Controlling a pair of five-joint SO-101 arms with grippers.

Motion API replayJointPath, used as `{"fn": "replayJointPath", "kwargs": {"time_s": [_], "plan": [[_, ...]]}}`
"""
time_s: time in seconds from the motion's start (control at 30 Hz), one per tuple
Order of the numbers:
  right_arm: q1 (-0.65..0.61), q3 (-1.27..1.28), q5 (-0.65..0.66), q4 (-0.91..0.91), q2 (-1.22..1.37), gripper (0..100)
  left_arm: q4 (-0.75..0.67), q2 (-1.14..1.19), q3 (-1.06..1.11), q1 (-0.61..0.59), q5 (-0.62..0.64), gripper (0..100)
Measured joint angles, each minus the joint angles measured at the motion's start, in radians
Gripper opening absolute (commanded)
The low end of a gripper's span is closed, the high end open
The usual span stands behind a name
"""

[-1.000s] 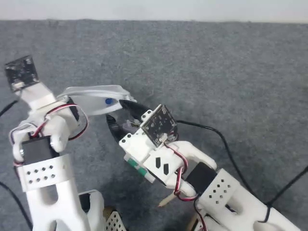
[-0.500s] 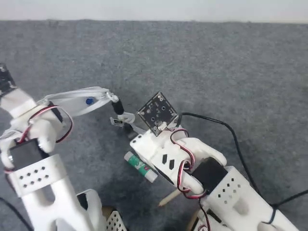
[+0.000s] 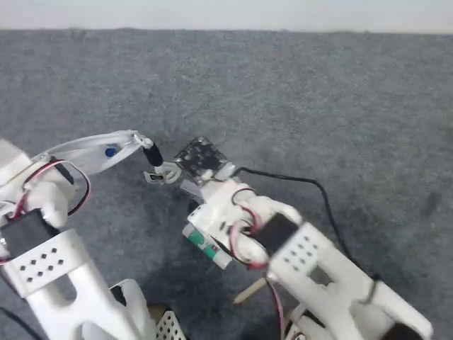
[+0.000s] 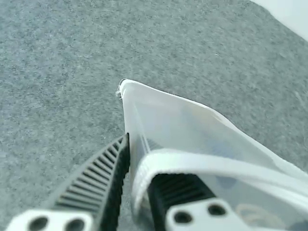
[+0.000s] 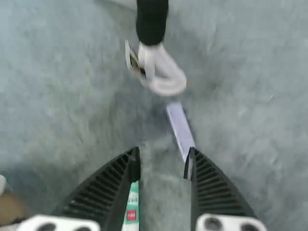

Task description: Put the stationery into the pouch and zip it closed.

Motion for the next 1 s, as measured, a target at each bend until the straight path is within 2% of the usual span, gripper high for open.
{"fn": "replayJointPath", "kwargs": {"time_s": [0.33,0.53,1.0], "plan": [[0.000,-0.146,0.000,-0.014,0.331,15.2,0.000,0.000,0.000,-0.002,0.000,1],[0.041,-0.275,0.000,-0.018,0.502,15.2,0.000,0.000,0.000,-0.002,0.000,1],[0.078,-0.483,0.038,-0.025,0.801,15.2,0.000,0.000,0.000,-0.002,0.000,1]]}}
